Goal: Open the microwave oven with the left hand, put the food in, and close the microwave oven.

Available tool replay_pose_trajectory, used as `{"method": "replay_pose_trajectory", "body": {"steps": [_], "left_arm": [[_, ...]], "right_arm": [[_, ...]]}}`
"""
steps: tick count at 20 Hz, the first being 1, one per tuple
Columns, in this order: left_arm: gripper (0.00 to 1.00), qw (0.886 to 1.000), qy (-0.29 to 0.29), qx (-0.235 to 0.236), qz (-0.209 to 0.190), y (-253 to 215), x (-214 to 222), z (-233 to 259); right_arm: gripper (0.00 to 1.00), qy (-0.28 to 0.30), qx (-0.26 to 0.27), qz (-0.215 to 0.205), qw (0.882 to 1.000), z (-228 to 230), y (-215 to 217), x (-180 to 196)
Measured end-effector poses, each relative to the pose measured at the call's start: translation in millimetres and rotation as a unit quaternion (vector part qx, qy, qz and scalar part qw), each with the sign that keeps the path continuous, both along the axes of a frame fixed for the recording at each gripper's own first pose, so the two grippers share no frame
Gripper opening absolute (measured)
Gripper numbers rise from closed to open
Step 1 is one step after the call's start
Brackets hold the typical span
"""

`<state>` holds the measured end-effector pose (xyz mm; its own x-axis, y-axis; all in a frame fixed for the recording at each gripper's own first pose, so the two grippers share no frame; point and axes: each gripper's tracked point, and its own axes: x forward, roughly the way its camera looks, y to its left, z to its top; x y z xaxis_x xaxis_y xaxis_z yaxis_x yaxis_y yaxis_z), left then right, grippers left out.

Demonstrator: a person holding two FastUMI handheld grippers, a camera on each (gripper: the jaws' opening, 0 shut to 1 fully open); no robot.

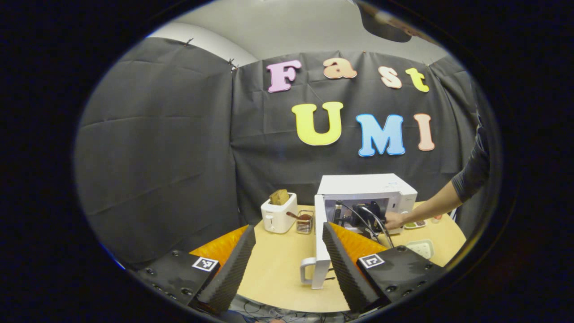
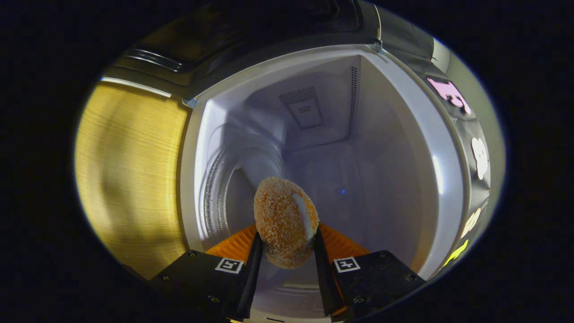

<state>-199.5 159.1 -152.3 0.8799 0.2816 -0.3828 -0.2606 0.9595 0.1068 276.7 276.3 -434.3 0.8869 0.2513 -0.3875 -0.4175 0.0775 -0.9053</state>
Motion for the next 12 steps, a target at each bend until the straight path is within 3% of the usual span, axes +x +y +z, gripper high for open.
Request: {"method": "replay_pose_trajectory", "body": {"steps": [4,6,11,12], "left_arm": [[0.98,1.000,0.000,-0.002,-0.014,-7,10,-3],[0.96,1.000,-0.002,-0.003,-0.022,-11,15,-3],[0.96,0.999,-0.007,-0.009,-0.037,-12,26,-4],[1.00,0.999,-0.006,-0.011,-0.040,-12,27,-5]], "right_arm": [[0.86,0.019,0.026,0.009,0.999,9,4,-10],[0.94,0.025,0.035,0.010,0.999,14,1,-17],[0.96,0.055,0.095,-0.013,0.994,32,-18,-50],[0.96,0.061,0.109,-0.017,0.992,38,-23,-59]]}}
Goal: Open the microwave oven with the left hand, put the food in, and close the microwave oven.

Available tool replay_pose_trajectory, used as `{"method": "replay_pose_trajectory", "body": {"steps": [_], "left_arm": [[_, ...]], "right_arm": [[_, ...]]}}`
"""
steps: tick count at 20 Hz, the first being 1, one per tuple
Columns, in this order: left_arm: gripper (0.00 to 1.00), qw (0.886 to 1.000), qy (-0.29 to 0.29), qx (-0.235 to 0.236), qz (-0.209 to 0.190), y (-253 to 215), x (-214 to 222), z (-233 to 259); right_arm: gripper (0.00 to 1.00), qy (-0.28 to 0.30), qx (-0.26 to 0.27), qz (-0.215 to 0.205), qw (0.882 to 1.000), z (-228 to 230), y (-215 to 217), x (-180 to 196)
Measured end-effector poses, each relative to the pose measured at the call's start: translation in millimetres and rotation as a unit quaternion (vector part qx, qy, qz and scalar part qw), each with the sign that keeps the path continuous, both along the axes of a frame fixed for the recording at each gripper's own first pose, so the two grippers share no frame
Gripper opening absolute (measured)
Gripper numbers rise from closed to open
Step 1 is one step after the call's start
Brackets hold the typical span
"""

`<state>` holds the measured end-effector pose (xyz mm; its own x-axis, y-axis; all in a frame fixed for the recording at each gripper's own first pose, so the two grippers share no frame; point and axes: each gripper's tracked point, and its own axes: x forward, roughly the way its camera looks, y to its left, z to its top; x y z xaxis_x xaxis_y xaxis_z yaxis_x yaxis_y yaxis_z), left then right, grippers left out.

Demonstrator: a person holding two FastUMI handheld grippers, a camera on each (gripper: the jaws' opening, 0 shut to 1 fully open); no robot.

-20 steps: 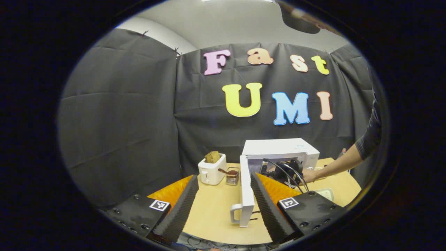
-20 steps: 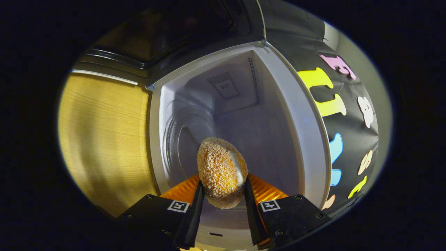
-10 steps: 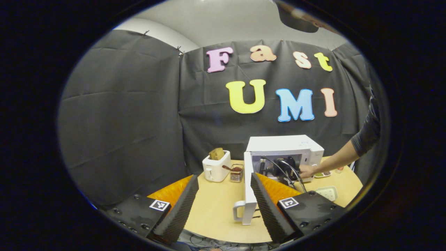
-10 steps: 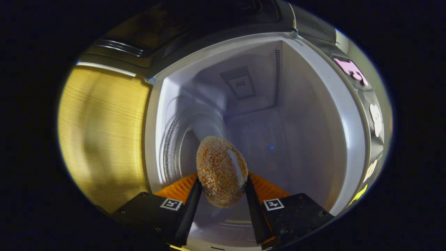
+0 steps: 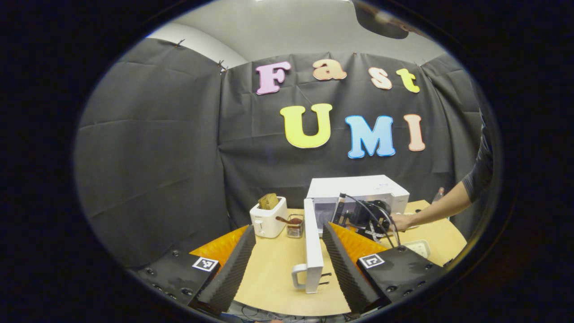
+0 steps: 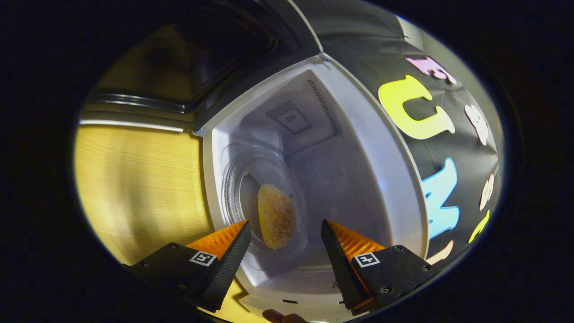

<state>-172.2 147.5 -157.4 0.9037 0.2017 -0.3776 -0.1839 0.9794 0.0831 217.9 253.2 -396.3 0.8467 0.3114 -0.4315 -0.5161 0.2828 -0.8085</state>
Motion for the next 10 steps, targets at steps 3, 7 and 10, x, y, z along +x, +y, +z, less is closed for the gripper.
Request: {"method": "replay_pose_trajectory", "body": {"steps": [3,7,10], "left_arm": [[0.96,1.000,-0.004,-0.013,-0.023,-9,13,-7],[0.98,0.997,-0.003,-0.037,-0.062,-25,29,-25],[0.96,0.995,-0.011,-0.044,-0.084,-33,40,-22]], "right_arm": [[0.96,0.028,0.051,-0.018,0.998,15,-16,-31],[0.96,0.048,0.117,-0.044,0.991,45,-33,-64],[0.96,0.053,0.169,-0.062,0.982,70,-42,-82]]}}
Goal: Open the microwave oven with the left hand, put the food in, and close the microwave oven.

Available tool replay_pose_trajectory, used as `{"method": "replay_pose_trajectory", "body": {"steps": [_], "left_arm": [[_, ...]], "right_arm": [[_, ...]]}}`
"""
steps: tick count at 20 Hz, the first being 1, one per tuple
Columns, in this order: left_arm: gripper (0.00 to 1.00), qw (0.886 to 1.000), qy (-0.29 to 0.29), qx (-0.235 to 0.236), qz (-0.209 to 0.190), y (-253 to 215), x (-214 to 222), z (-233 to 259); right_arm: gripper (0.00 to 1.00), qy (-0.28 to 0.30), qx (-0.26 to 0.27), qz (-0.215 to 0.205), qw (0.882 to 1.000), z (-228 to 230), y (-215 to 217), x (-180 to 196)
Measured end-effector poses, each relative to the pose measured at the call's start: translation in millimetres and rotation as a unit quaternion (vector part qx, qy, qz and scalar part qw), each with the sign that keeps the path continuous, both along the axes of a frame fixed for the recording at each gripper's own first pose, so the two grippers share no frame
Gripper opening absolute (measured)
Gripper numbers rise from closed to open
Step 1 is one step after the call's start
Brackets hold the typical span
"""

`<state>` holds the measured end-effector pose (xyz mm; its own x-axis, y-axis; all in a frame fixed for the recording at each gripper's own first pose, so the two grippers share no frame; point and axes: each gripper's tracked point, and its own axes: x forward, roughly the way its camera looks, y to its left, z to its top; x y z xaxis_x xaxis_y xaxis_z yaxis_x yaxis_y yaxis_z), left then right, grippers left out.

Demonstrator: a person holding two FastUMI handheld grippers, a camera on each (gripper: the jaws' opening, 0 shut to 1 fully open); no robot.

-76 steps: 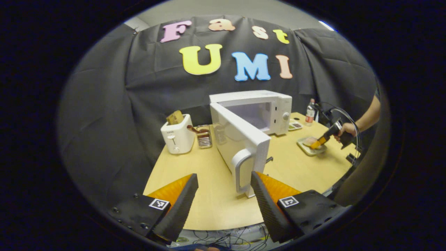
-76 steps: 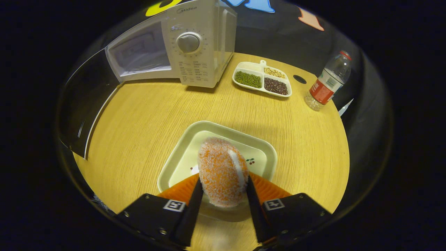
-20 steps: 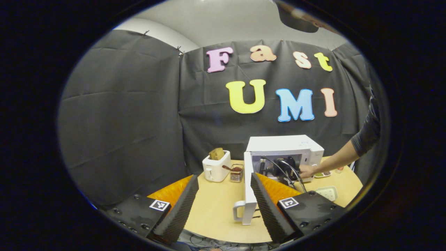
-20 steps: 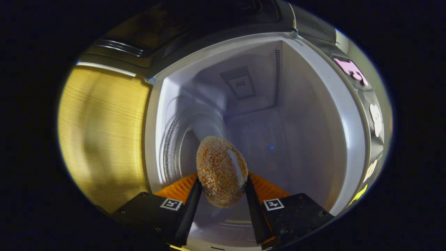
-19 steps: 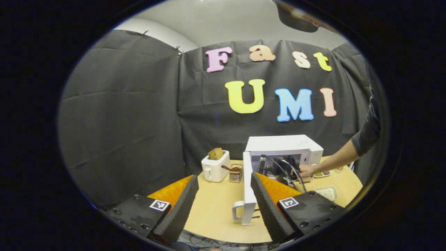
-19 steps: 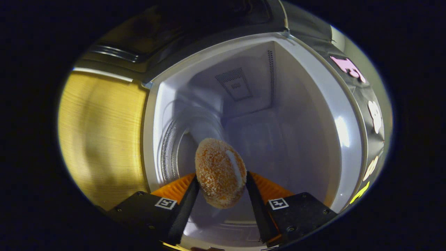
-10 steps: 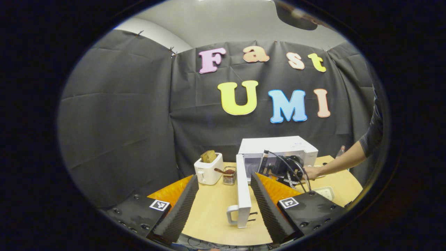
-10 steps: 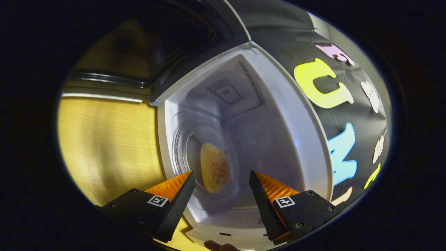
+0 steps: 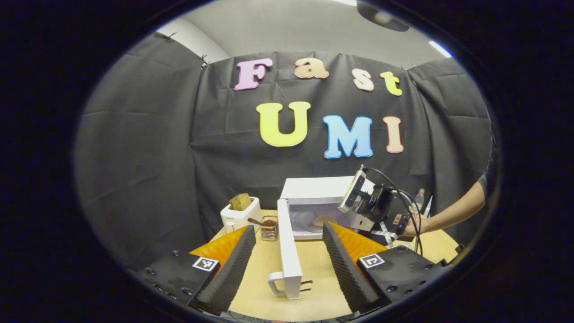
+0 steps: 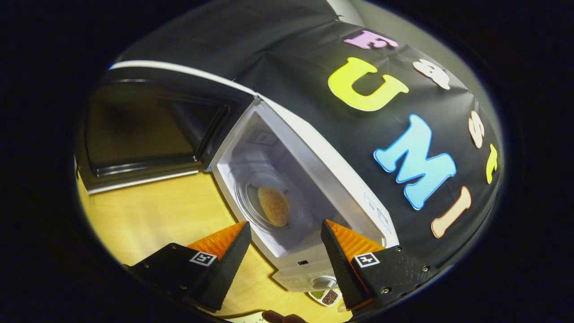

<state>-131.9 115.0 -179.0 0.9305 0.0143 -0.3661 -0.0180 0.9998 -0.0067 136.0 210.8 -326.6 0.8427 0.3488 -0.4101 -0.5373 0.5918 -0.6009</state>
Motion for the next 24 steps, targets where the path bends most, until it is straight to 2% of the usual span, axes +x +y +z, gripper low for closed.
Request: {"method": "replay_pose_trajectory", "body": {"steps": [5,8,9,12,13,17,19,20,24], "left_arm": [[1.00,0.999,-0.022,-0.023,-0.019,-3,15,7],[0.98,0.999,-0.033,-0.026,-0.034,-7,28,10],[1.00,0.998,-0.037,-0.029,-0.042,-11,33,12],[0.96,0.996,-0.041,-0.044,-0.067,-21,49,11],[1.00,0.995,-0.040,-0.052,-0.079,-27,54,11],[0.98,0.991,-0.050,-0.059,-0.113,-39,65,17],[1.00,0.990,-0.053,-0.055,-0.122,-38,69,19],[0.98,0.989,-0.054,-0.057,-0.127,-39,68,18],[0.98,0.988,-0.055,-0.060,-0.129,-27,65,15]], "right_arm": [[0.95,0.015,0.101,-0.051,0.994,52,-23,-32],[0.95,0.029,0.195,-0.084,0.977,88,-36,-56],[0.95,0.031,0.225,-0.092,0.969,102,-41,-64],[0.95,0.010,0.285,-0.125,0.950,137,-60,-83],[0.95,-0.005,0.294,-0.137,0.946,147,-69,-88],[0.95,-0.040,0.312,-0.187,0.931,173,-102,-111],[0.95,-0.046,0.326,-0.204,0.922,186,-110,-124],[0.95,-0.053,0.332,-0.213,0.917,194,-115,-130],[0.95,-0.081,0.343,-0.232,0.907,220,-129,-150]]}}
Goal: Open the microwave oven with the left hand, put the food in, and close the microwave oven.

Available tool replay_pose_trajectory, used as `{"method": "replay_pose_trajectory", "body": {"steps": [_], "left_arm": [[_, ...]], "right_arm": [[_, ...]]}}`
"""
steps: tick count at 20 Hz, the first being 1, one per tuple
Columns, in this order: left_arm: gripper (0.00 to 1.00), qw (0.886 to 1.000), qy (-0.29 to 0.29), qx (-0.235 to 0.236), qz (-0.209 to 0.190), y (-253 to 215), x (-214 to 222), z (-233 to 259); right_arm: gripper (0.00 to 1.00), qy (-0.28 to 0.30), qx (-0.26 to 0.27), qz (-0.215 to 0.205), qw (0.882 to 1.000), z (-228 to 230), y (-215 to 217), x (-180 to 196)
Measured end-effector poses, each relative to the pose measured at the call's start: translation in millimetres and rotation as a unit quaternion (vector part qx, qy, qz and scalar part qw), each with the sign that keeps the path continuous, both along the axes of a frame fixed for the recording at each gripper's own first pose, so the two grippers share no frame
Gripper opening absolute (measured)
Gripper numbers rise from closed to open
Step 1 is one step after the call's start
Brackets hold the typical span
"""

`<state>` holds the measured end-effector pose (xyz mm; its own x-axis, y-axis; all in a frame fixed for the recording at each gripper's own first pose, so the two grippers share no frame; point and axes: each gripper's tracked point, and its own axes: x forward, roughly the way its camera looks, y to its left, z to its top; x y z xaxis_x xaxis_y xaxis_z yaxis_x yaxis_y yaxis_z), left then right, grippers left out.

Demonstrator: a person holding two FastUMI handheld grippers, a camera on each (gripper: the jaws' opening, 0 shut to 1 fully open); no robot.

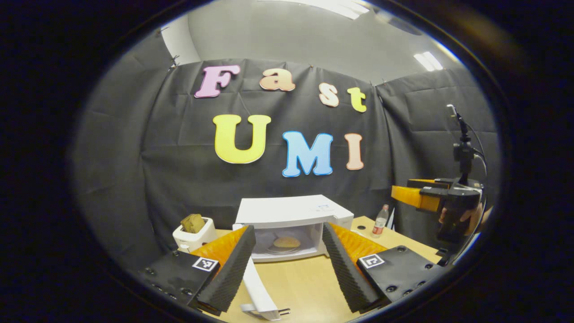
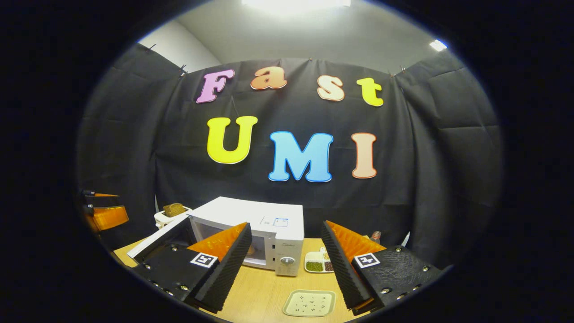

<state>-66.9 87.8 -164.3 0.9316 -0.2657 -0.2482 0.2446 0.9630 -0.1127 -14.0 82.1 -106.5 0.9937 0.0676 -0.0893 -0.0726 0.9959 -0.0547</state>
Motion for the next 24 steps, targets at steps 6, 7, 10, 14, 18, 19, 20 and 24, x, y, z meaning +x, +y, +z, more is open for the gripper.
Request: {"method": "replay_pose_trajectory", "body": {"steps": [6,7,10,14,18,19,20,24], "left_arm": [[0.84,1.000,0.029,-0.003,0.008,39,-24,-24],[0.65,0.999,0.035,0.005,0.019,50,-26,-33],[0.07,0.997,0.051,0.031,0.053,84,-45,-56],[0.07,0.994,0.089,0.047,0.052,97,-68,-100],[0.07,0.988,0.139,0.058,0.036,92,-87,-151],[0.07,0.988,0.143,0.058,0.027,87,-88,-157],[0.07,0.987,0.148,0.059,0.016,82,-89,-162],[0.08,0.984,0.165,0.067,-0.014,60,-84,-175]], "right_arm": [[0.95,-0.029,0.016,-0.012,0.999,24,1,-16],[0.95,-0.031,0.019,-0.013,0.999,24,2,-17],[0.95,-0.029,0.022,-0.012,0.999,26,8,-17],[0.95,-0.022,0.018,-0.009,1.000,25,6,-13],[0.95,-0.019,0.015,-0.014,1.000,26,6,-12],[0.95,-0.023,0.014,-0.016,1.000,28,4,-13],[0.95,-0.024,0.014,-0.016,0.999,28,3,-13],[0.95,-0.030,0.011,-0.015,0.999,30,-1,-12]]}}
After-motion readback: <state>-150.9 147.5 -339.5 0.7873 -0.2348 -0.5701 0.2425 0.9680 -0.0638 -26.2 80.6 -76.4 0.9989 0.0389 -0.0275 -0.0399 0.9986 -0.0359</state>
